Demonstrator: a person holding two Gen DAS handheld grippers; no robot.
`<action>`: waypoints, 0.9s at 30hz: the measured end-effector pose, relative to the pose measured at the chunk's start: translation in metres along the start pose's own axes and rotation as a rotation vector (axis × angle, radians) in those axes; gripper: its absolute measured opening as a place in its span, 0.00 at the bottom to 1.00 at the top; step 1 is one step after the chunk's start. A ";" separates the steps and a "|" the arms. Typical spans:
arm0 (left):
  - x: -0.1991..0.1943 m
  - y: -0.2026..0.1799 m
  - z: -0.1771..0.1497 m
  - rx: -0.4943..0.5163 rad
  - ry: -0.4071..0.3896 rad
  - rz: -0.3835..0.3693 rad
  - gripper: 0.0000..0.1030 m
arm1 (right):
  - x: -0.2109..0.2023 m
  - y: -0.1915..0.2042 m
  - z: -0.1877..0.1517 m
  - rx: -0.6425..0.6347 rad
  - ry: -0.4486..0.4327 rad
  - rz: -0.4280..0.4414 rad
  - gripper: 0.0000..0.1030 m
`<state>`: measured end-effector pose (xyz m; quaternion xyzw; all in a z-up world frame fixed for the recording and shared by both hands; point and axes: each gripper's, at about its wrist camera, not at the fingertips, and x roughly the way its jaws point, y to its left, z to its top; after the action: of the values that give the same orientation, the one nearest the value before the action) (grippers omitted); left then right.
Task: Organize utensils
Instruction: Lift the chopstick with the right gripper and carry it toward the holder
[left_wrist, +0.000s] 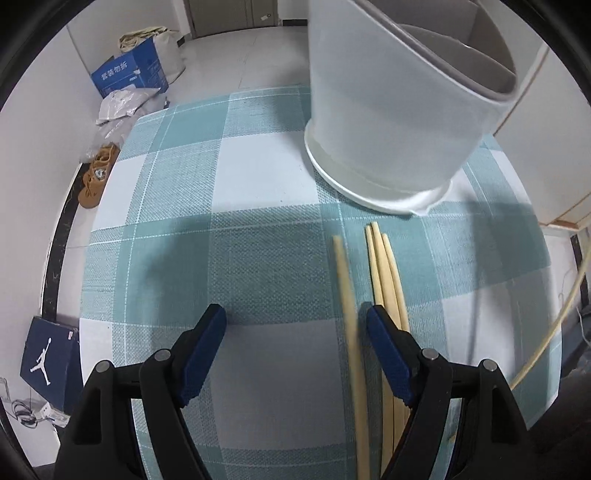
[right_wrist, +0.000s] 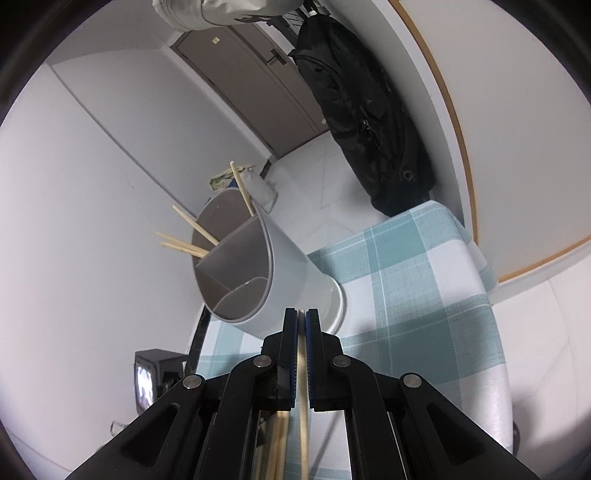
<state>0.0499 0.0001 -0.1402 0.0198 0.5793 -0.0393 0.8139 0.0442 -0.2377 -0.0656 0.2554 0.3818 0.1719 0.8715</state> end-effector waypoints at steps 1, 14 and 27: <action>0.000 -0.001 0.001 0.002 -0.001 0.002 0.73 | -0.001 0.000 0.001 0.000 0.000 0.002 0.03; 0.002 -0.022 0.022 0.094 -0.031 -0.055 0.06 | 0.001 0.003 0.003 -0.024 0.007 -0.002 0.03; -0.026 0.000 0.028 -0.005 -0.117 -0.150 0.01 | -0.009 0.014 0.004 -0.070 -0.039 -0.003 0.03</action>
<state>0.0679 -0.0012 -0.1061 -0.0278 0.5308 -0.0997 0.8412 0.0399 -0.2320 -0.0494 0.2272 0.3588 0.1787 0.8875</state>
